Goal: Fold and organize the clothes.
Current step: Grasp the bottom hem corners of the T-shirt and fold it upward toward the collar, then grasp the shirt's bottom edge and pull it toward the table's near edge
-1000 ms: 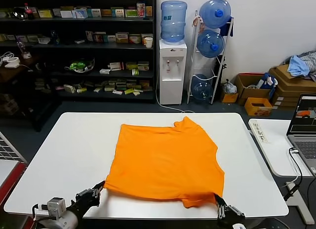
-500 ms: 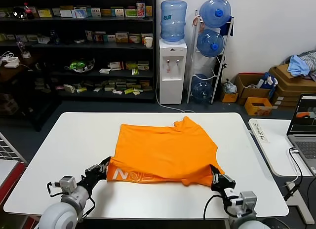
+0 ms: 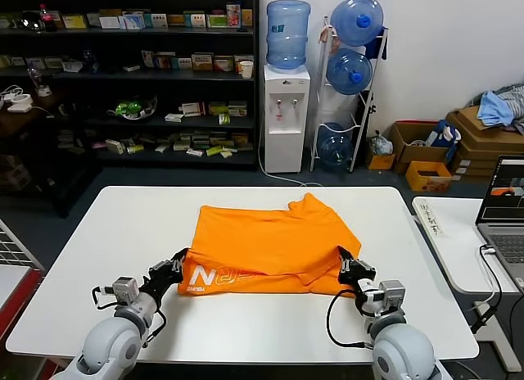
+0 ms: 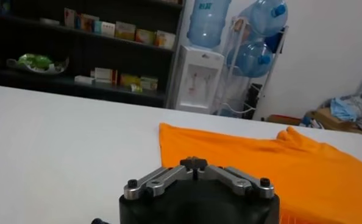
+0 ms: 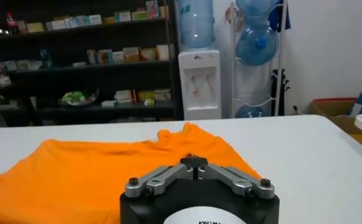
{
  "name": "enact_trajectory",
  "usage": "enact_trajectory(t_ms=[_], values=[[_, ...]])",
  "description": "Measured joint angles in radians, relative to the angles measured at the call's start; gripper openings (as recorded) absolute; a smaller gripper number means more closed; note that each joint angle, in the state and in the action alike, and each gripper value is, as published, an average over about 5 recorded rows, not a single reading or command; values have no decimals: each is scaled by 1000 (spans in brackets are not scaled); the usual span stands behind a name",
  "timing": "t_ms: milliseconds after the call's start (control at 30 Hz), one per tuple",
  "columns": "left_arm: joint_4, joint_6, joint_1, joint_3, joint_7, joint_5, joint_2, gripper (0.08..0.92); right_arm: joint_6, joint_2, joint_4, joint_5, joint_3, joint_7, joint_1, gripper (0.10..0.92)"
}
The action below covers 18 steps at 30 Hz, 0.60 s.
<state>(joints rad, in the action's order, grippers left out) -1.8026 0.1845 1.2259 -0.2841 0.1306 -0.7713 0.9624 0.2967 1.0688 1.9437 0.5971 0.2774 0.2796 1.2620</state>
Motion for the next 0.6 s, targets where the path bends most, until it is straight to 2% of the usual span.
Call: enact_trajectory(t_ms=[133, 300, 600], values=[[6, -9, -3, 0, -6, 10, 5, 236, -6, -2, -3, -7, 6, -10, -1, 398], [-2, -17, 10, -13, -10, 30, 1, 400, -15, -17, 14, -26, 43, -32, 35, 537], [-54, -30, 122, -59, -24, 77, 5, 660, -29, -44, 62, -53, 160, -97, 213, 784]])
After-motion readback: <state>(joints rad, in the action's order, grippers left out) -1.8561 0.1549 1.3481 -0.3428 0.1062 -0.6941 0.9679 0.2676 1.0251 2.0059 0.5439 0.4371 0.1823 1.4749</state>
